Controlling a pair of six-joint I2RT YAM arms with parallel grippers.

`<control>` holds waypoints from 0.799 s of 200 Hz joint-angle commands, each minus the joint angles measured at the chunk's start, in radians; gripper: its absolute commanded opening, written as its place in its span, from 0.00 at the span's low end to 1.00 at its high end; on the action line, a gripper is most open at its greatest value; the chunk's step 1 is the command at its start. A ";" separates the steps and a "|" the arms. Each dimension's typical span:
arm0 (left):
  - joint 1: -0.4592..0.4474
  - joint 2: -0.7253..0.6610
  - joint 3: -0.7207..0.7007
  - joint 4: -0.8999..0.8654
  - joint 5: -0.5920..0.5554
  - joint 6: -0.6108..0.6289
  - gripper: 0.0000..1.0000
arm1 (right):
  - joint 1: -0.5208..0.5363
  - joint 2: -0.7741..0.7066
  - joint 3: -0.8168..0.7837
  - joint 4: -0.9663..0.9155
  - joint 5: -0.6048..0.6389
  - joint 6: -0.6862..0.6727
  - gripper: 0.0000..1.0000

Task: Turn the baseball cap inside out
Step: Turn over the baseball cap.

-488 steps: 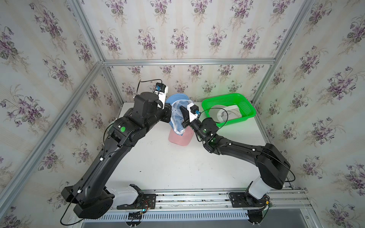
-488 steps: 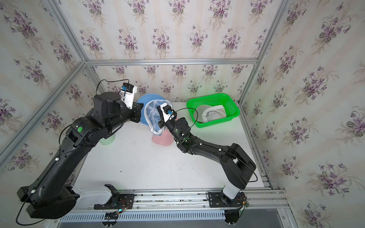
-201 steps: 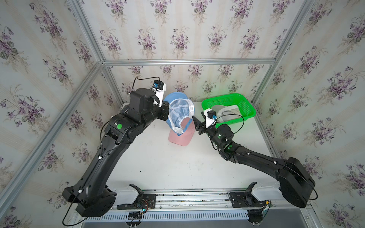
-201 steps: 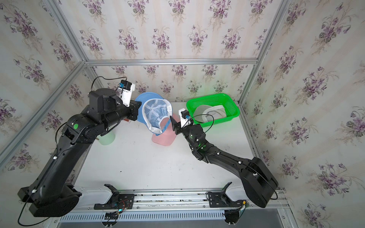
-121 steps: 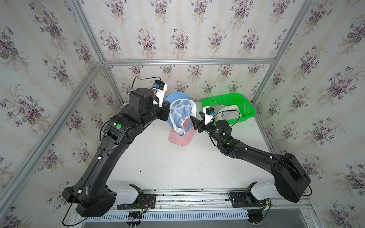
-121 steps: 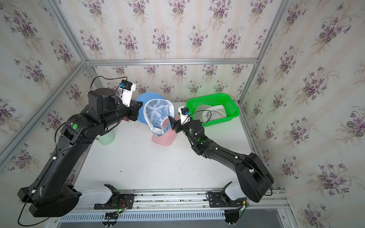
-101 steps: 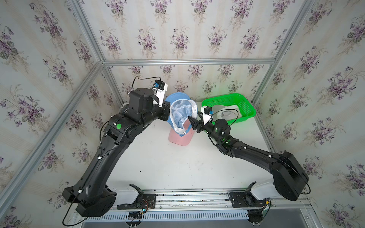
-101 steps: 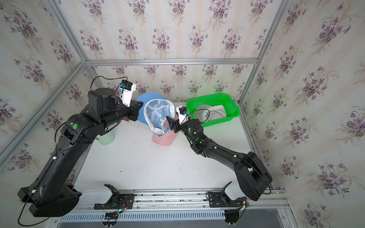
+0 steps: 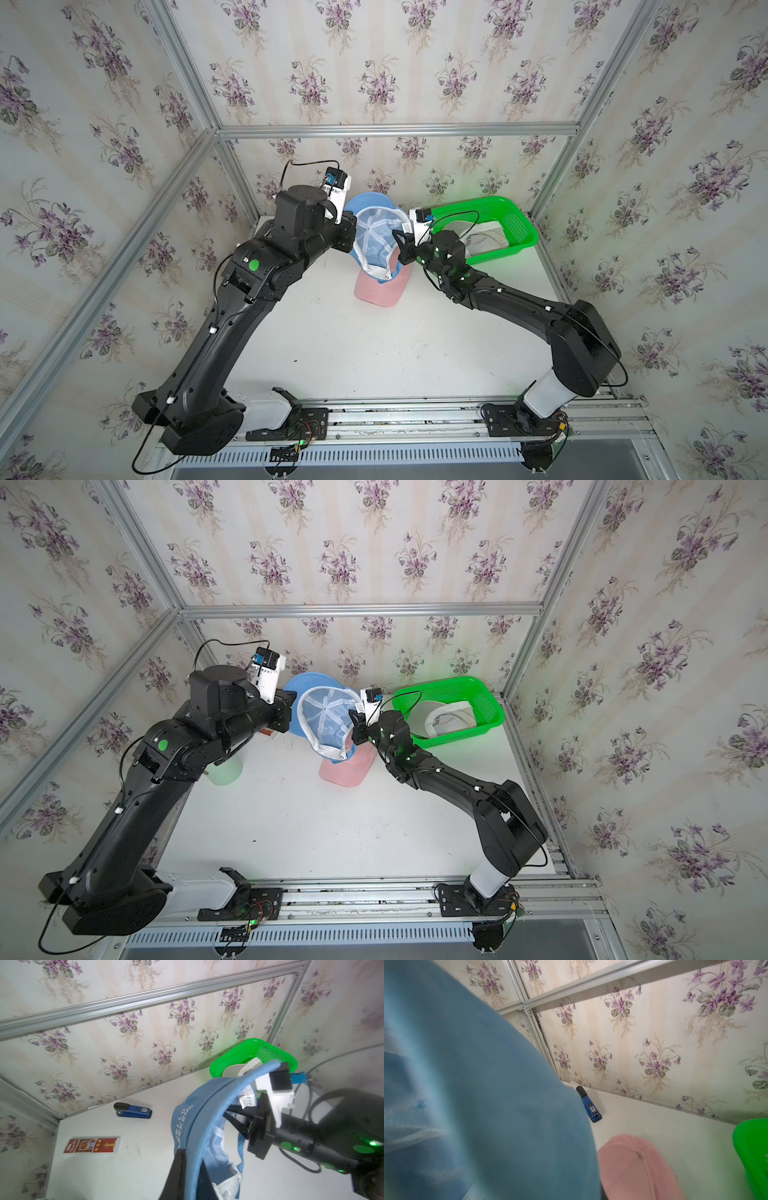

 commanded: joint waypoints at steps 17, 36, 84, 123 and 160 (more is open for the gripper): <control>-0.023 0.019 -0.034 0.102 -0.266 0.158 0.00 | 0.003 -0.030 -0.016 -0.172 0.071 0.105 0.05; -0.039 0.029 -0.052 0.118 -0.285 0.171 0.00 | 0.003 -0.068 -0.059 -0.158 0.064 0.132 0.06; -0.117 0.036 -0.116 0.185 -0.228 0.157 0.00 | 0.020 -0.062 -0.019 -0.158 0.023 0.141 0.36; -0.117 0.000 -0.163 0.238 -0.155 0.127 0.00 | 0.020 -0.062 -0.016 -0.155 0.038 0.128 0.35; -0.117 -0.013 -0.130 0.212 -0.118 0.123 0.00 | 0.019 -0.099 -0.090 -0.157 0.121 0.106 0.49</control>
